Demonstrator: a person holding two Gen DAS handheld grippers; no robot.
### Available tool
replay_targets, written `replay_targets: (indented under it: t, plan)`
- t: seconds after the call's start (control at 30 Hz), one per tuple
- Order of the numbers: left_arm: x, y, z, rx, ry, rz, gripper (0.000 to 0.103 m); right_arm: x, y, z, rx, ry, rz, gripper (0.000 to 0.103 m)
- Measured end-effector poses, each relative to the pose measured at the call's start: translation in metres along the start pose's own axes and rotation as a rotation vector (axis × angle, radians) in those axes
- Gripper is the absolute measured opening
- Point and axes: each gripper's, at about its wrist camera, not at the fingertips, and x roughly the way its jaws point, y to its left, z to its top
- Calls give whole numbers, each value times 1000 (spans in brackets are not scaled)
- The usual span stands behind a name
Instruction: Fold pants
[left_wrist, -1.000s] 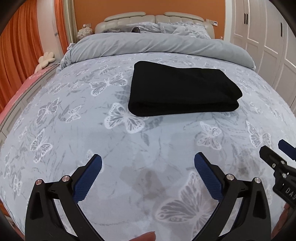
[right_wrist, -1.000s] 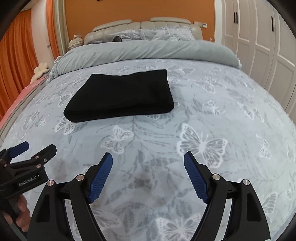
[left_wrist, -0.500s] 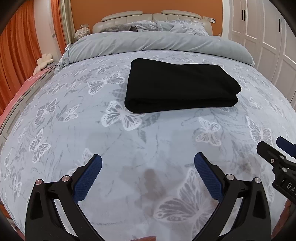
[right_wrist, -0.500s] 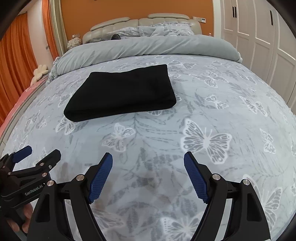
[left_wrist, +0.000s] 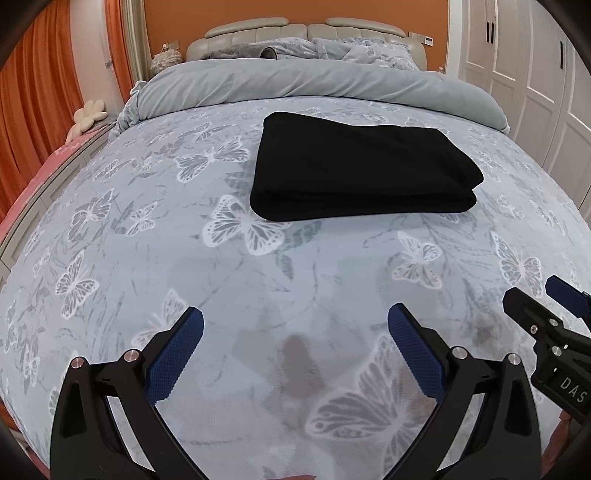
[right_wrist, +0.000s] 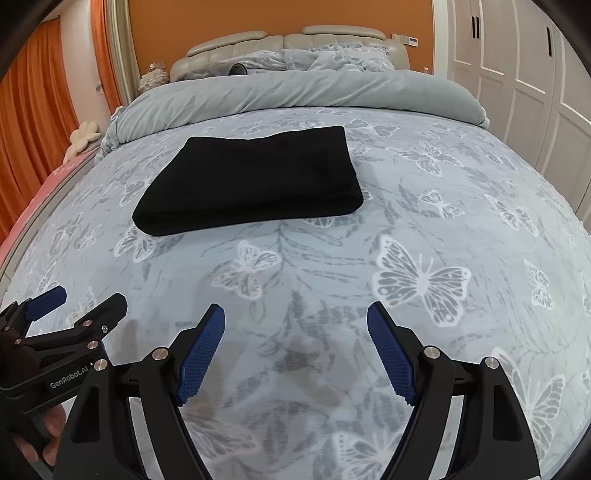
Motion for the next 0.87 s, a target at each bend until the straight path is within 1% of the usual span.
replay_targets:
  t: [0.33,0.43,0.6,0.63,0.7,0.73,0.87]
  plan:
    - [-2,-1,0,4,-13,5,98,1,2,0,-1,2,-3,77]
    - [-4,1,0,-12,-34,36,98,1,2,0,-3,3,-3,77]
    - [-7,4,1,-17,-59,49,98,1,2,0,-5,3,-4,77]
    - [-7,4,2,-12,-52,57,98,1,2,0,-3,3,-2,77]
    - [-3,5,2,-12,-25,52,98,1,2,0,-4,3,-4,77]
    - [-3,5,2,-8,-20,35,98,1,2,0,-5,4,-3,77]
    - [-4,1,1,10,-30,27,98,2,1,-1,-7,6,-4,77]
